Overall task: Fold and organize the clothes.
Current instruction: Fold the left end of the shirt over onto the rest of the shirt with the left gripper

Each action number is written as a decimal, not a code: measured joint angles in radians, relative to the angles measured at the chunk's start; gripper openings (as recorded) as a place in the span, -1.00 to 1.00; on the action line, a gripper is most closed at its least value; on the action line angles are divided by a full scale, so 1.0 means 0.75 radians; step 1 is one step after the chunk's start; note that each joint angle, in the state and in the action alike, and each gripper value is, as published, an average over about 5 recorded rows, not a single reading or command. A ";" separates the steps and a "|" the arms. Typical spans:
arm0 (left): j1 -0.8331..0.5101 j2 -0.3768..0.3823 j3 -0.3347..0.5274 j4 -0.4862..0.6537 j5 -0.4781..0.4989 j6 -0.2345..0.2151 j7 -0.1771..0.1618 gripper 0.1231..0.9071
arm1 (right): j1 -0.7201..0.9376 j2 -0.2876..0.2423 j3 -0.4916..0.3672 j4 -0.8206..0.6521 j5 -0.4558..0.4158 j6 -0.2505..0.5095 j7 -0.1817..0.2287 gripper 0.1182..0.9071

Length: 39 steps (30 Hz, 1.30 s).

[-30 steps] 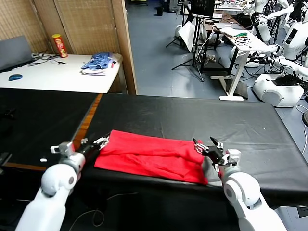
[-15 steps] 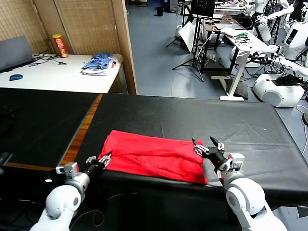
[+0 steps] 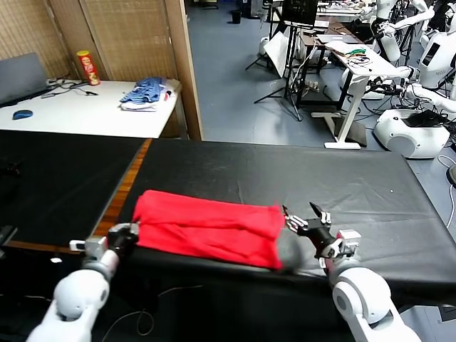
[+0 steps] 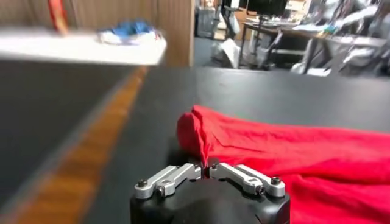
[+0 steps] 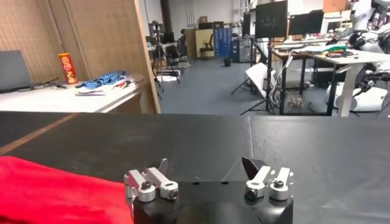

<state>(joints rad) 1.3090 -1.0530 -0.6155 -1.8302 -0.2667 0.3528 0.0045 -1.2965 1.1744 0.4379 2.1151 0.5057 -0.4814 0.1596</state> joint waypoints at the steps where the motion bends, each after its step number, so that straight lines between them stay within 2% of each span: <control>1: 0.006 0.033 -0.011 0.004 0.041 -0.013 -0.004 -0.93 | -0.003 0.003 -0.001 0.003 -0.005 0.001 0.000 0.72; 5: 0.017 0.129 -0.034 -0.017 0.131 -0.012 -0.030 -0.93 | -0.017 0.018 -0.004 0.013 -0.041 0.009 -0.007 0.72; 9: 0.014 0.126 -0.004 -0.103 0.068 0.053 -0.068 -0.93 | -0.041 0.024 0.003 0.024 -0.073 0.018 -0.014 0.72; 15: -0.024 -0.005 0.140 -0.277 -0.150 0.168 -0.141 -0.93 | -0.083 0.024 0.034 0.044 -0.085 0.020 -0.015 0.72; 20: -0.091 -0.159 0.301 -0.322 -0.323 0.234 -0.196 -0.93 | -0.117 0.039 0.061 0.053 -0.094 0.022 -0.015 0.72; 24: -0.124 -0.260 0.395 -0.315 -0.345 0.240 -0.200 -0.93 | -0.133 0.049 0.069 0.057 -0.104 0.023 -0.017 0.72; 28: -0.127 -0.317 0.449 -0.304 -0.354 0.240 -0.196 -0.93 | -0.134 0.056 0.066 0.052 -0.115 0.024 -0.018 0.72; 39: -0.063 -0.341 0.472 -0.341 -0.324 0.235 -0.187 -0.93 | -0.108 0.062 0.042 0.024 -0.121 0.024 -0.030 0.72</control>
<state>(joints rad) 1.2620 -1.3089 -0.2617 -2.0857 -0.5098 0.5292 -0.1355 -1.3773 1.2207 0.4698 2.1328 0.4146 -0.4634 0.1370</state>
